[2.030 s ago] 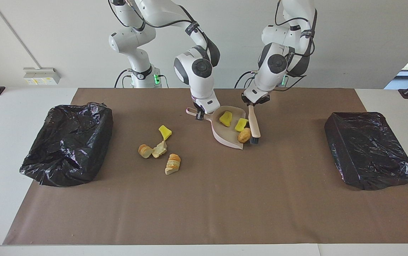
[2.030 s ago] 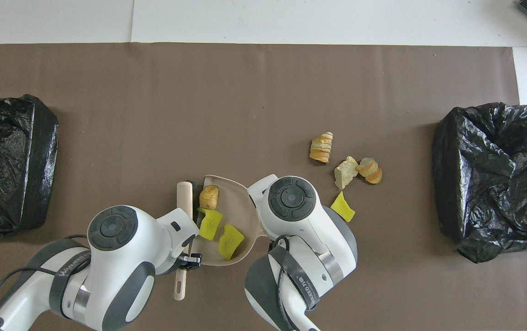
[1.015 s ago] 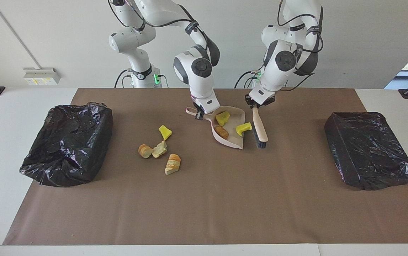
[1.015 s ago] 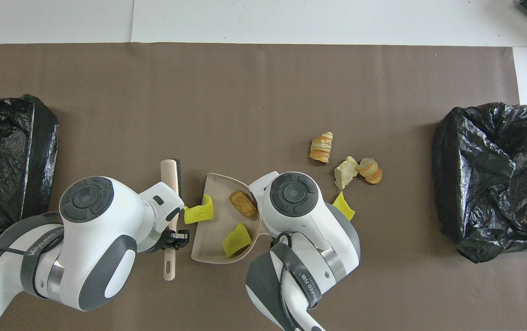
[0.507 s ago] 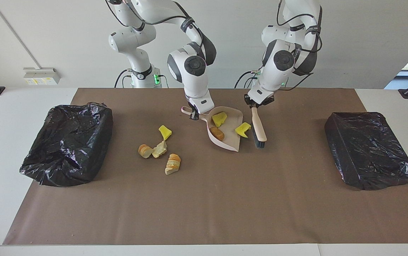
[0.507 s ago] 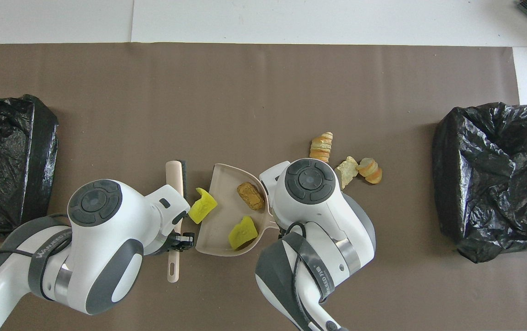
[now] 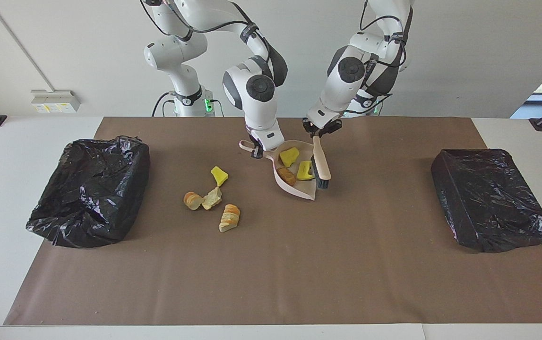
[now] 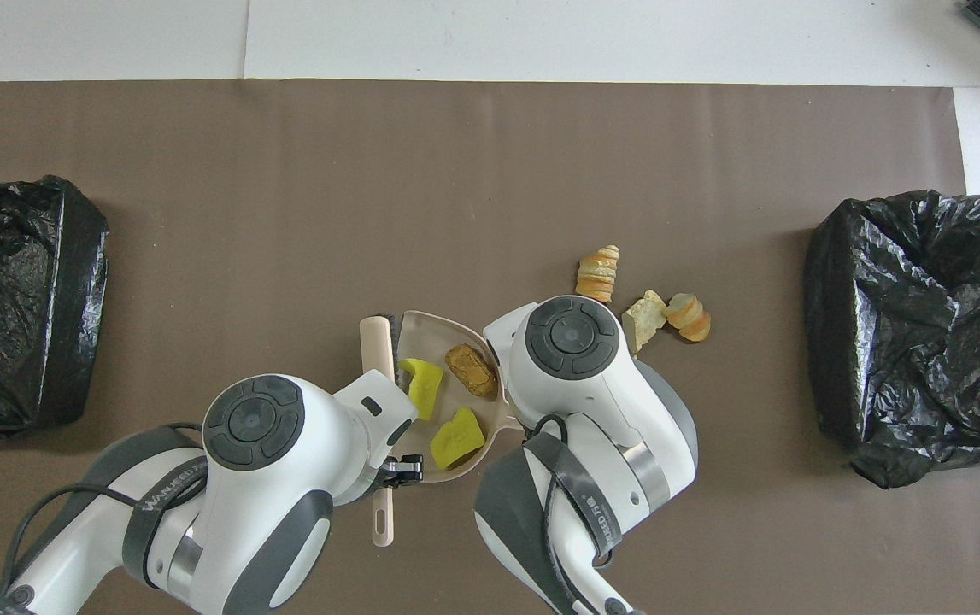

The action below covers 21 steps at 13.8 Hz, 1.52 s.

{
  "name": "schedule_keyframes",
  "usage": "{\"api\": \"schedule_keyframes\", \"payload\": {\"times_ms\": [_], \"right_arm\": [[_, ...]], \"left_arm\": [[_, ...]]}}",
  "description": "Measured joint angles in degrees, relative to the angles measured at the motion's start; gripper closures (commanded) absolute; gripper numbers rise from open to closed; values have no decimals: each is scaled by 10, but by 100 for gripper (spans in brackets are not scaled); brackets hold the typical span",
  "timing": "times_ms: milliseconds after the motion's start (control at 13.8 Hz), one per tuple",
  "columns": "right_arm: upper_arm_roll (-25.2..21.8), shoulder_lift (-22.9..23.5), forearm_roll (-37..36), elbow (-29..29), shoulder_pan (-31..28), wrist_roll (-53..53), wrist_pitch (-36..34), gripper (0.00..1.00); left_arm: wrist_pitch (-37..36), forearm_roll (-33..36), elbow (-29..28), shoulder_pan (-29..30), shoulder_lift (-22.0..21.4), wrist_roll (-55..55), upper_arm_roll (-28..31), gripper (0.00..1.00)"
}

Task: Sweep and dump trash in bin
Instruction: 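Carry the loaded dustpan with the right gripper over the nearby black bin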

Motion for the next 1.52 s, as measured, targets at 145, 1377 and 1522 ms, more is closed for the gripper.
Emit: {"api": "schedule_keyframes", "payload": {"times_ms": [145,1377,1522], "right_arm": [[0,0,0,0,0,0,0,100],[-4,-74,-6,4,-105,-83,-71,100],[-5,-100,-13,7,-141,-92,-76,100]], "left_arm": [[-23,-23,6,-2,-11,-30,-3,100],[-89,-10,-67,-4,-73,-130,-31,100],[-81,-10,-76,-27,-72,-136,-33,100]]}}
